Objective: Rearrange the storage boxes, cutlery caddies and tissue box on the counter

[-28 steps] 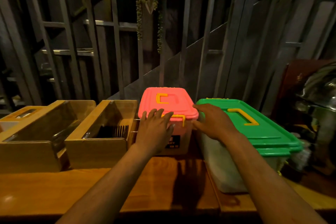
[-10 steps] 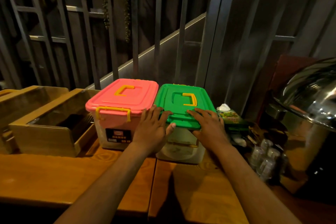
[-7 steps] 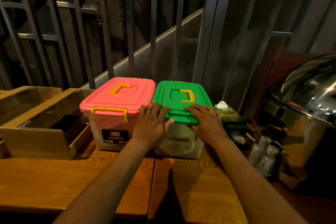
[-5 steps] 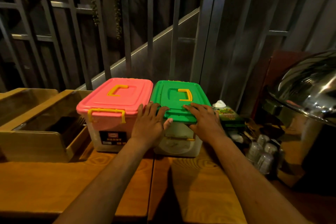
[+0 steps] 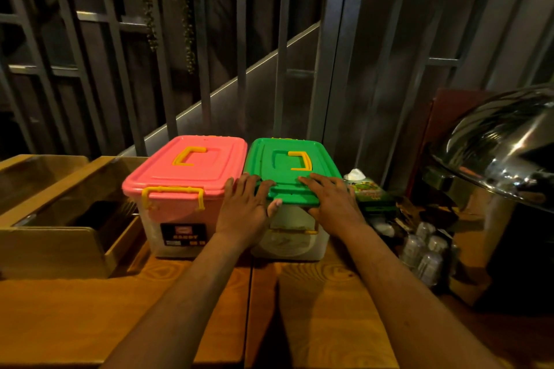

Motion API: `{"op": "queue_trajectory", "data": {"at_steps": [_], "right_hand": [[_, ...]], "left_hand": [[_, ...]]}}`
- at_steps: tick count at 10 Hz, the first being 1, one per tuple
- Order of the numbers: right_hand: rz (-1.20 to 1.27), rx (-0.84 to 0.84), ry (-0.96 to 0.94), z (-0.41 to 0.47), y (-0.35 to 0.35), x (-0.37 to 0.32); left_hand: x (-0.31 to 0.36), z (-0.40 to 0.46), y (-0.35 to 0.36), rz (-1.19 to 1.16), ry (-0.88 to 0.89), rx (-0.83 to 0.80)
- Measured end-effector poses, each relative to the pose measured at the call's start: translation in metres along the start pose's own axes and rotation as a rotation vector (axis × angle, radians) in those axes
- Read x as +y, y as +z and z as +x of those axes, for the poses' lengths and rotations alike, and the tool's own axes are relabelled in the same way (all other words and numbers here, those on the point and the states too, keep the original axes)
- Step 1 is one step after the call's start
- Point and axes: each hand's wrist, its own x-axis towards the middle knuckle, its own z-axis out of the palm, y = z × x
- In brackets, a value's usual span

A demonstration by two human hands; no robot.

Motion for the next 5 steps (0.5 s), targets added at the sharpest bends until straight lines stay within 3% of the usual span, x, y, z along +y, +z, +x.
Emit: {"op": "queue_trajectory", "data": {"at_steps": [5], "right_hand": [[-0.046, -0.079, 0.083, -0.023, -0.017, -0.019]], "left_hand": [[0.012, -0.006, -0.025, -0.011, -0.058, -0.114]]}}
